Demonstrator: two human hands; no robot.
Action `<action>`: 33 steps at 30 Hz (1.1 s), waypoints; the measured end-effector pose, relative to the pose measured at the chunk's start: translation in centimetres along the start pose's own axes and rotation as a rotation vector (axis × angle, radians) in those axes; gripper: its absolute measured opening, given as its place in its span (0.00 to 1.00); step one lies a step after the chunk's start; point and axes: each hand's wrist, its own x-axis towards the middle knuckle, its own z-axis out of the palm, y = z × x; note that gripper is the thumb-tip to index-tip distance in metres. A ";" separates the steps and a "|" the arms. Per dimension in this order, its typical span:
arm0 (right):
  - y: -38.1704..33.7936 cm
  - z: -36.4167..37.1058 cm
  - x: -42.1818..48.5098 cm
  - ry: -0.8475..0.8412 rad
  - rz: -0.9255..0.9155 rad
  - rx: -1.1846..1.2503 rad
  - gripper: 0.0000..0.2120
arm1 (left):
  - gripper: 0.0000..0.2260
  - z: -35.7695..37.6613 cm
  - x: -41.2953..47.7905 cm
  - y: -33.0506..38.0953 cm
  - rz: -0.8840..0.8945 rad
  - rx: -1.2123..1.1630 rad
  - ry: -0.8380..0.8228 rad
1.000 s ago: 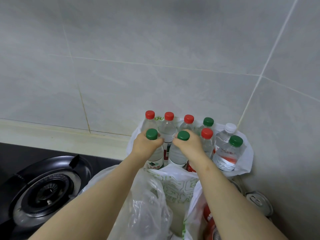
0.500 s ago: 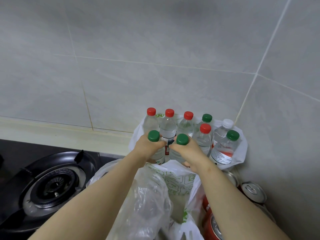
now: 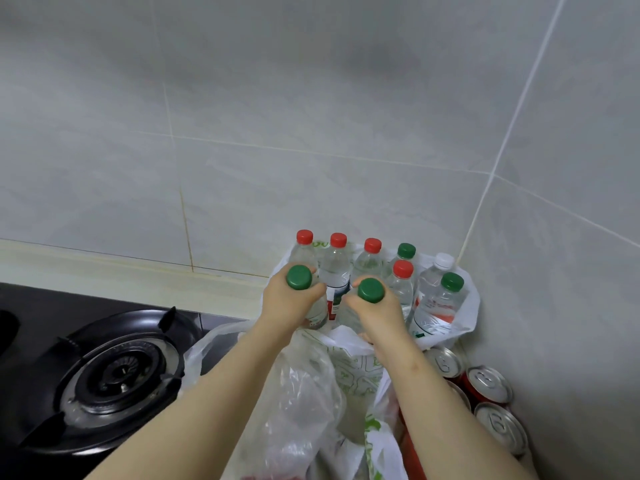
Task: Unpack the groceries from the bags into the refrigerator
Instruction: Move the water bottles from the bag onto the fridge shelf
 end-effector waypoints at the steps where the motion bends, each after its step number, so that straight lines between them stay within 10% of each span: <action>1: -0.7 0.0 -0.4 0.006 -0.017 0.007 0.09 | 0.09 -0.2 -0.4 0.6 0.017 -0.025 0.017; 14: -9.2 0.8 -8.5 -0.039 -0.477 0.062 0.14 | 0.11 -4.9 -8.7 7.9 0.290 -0.102 0.217; 33: -10.5 15.1 -24.0 -0.596 -0.486 0.215 0.12 | 0.12 -23.7 -24.2 8.5 0.347 0.131 0.757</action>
